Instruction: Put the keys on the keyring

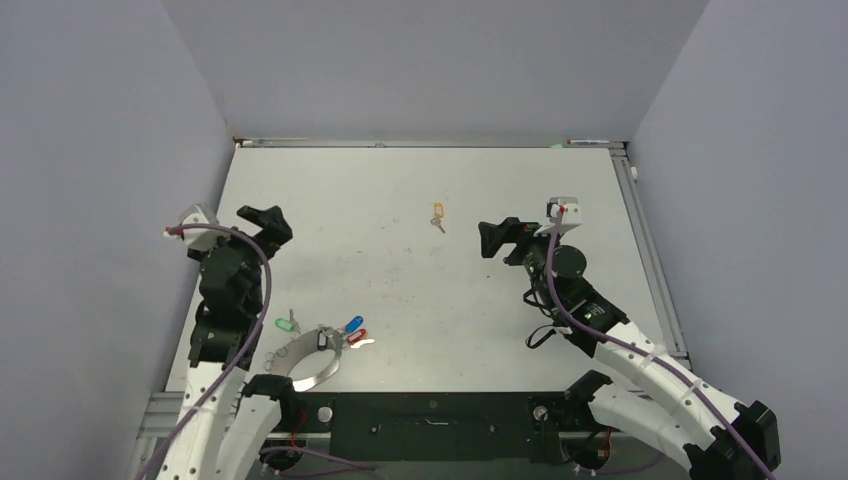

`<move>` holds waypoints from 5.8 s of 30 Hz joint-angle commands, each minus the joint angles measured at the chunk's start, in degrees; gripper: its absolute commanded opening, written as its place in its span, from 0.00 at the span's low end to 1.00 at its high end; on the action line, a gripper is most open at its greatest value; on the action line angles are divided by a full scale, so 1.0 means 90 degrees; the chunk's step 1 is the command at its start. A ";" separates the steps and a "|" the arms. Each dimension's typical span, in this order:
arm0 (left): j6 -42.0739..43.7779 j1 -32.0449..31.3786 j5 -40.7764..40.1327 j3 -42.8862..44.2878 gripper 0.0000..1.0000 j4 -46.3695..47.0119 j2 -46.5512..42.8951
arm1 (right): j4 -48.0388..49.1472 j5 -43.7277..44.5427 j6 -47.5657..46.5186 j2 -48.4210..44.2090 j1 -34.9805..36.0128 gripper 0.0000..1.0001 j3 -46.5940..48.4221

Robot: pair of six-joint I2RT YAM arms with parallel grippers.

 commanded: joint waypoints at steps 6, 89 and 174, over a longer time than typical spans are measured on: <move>-0.0779 0.0146 0.0623 0.0924 0.96 -0.3713 -0.1209 | -0.0591 0.0291 0.0182 0.0242 0.0003 0.97 0.0469; 0.0503 -0.0419 -0.0974 0.0669 0.96 -0.4535 -0.3544 | -0.3216 0.1947 -0.0257 0.6877 0.4084 0.94 0.3624; 0.0869 -0.0771 -0.0029 0.0352 0.96 -0.4008 -0.3062 | -0.1200 -0.0744 0.1052 0.4992 0.1268 0.23 0.1308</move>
